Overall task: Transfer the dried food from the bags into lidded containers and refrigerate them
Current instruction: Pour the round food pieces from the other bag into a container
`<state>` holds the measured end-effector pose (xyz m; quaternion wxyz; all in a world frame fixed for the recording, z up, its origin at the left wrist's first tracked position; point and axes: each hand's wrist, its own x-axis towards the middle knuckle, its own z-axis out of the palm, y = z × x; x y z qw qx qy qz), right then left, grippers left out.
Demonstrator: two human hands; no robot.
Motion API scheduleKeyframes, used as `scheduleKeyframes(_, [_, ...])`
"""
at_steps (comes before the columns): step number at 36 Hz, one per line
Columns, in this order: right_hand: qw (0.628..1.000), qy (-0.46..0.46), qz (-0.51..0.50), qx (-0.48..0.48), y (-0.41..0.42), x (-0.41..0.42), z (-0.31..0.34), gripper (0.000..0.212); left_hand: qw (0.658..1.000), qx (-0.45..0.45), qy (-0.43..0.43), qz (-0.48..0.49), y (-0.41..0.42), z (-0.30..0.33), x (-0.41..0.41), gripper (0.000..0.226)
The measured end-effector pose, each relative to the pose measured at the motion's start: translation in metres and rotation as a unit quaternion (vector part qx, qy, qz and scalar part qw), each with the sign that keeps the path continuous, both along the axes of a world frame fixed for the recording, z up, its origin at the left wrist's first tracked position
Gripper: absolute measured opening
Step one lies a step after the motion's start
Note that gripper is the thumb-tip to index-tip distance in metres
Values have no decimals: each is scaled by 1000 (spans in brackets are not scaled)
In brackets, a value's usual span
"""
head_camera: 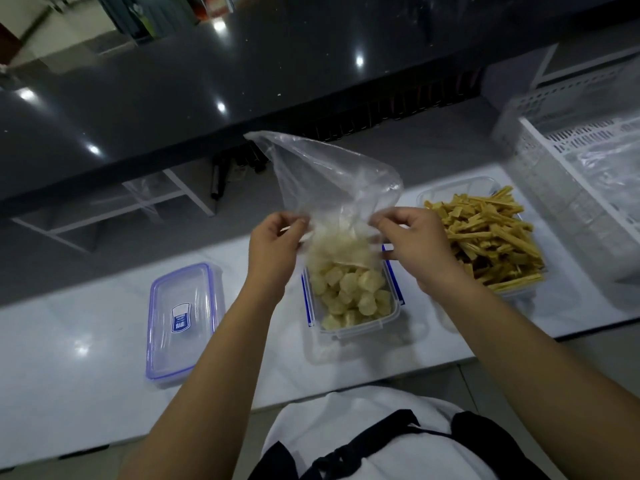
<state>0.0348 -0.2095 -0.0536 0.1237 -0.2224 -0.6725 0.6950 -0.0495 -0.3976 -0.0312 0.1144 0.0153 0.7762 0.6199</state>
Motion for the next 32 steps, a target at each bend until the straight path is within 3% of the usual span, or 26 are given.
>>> scheduleKeyframes(5, [1000,9,2,-26,-3,-2,2,17,996,68,-44,34,-4,6,2,10])
scheduleKeyframes(8, [1000,-18,7,12,-5,5,-8,6,993,89,-61,45,-7,7,3,8])
scheduleKeyframes(14, [998,-46,34,37,-10,8,-11,7,987,133,-79,39,-11,11,7,7])
scheduleKeyframes(32, [992,-4,48,-115,-11,-11,5,10,989,141,-24,48,-14,35,7,14])
